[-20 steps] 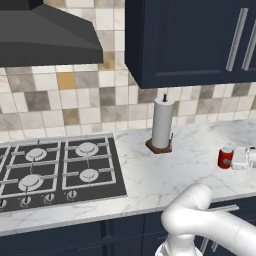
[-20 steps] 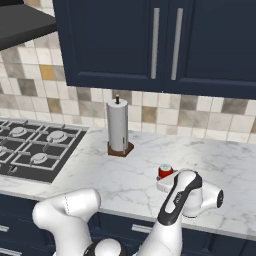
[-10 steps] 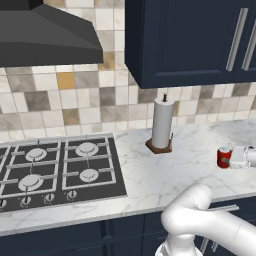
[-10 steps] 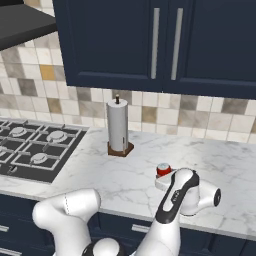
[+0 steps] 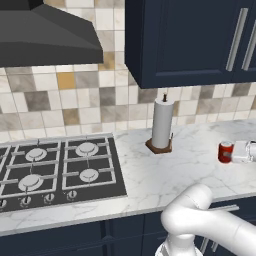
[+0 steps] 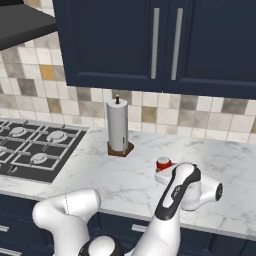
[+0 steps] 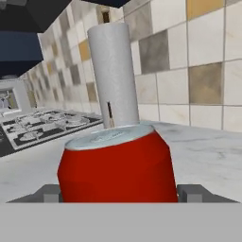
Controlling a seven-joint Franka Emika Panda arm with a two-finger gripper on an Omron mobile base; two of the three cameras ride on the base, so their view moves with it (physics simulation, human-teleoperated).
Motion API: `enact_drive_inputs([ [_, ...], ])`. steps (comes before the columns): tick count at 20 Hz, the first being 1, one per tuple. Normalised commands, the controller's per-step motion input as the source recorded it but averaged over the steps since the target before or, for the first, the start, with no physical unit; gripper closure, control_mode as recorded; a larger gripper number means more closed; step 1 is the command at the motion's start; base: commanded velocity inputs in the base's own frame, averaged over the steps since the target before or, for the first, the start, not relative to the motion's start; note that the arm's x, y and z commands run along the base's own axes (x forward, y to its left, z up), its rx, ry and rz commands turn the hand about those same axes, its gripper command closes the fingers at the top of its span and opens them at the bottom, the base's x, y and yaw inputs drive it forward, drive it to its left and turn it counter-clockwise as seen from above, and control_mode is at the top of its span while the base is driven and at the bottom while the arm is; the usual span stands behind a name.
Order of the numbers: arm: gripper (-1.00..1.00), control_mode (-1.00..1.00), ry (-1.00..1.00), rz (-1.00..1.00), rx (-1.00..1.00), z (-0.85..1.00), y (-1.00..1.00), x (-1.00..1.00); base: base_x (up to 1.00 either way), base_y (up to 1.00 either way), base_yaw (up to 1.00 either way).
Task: Four empty soda cans are scattered around the kitchen. Gather all the cans and cluster them next to the stove for recycling.
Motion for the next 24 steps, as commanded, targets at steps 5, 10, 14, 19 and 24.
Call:
enact_drive_inputs([
  [5, 1.0, -1.0, 0.01, 0.07, 0.03, 0.58, 0.12, -0.06, 0.0, 0.0, 0.0],
  [10, 1.0, -1.0, 0.04, 0.12, 0.0, 0.37, 0.21, -0.19, 0.0, 0.0, 0.0],
  [14, 1.0, -1.0, 0.06, 0.14, 0.0, 0.19, 0.35, -0.2, 0.0, 0.0, 0.0],
  [19, 1.0, -1.0, 0.04, 0.12, -0.02, 0.09, 0.44, -0.25, 0.0, 0.0, 0.0],
  [24, 1.0, -1.0, -0.05, 0.01, -0.04, 0.26, 0.26, -0.4, 0.0, 0.0, 0.0],
])
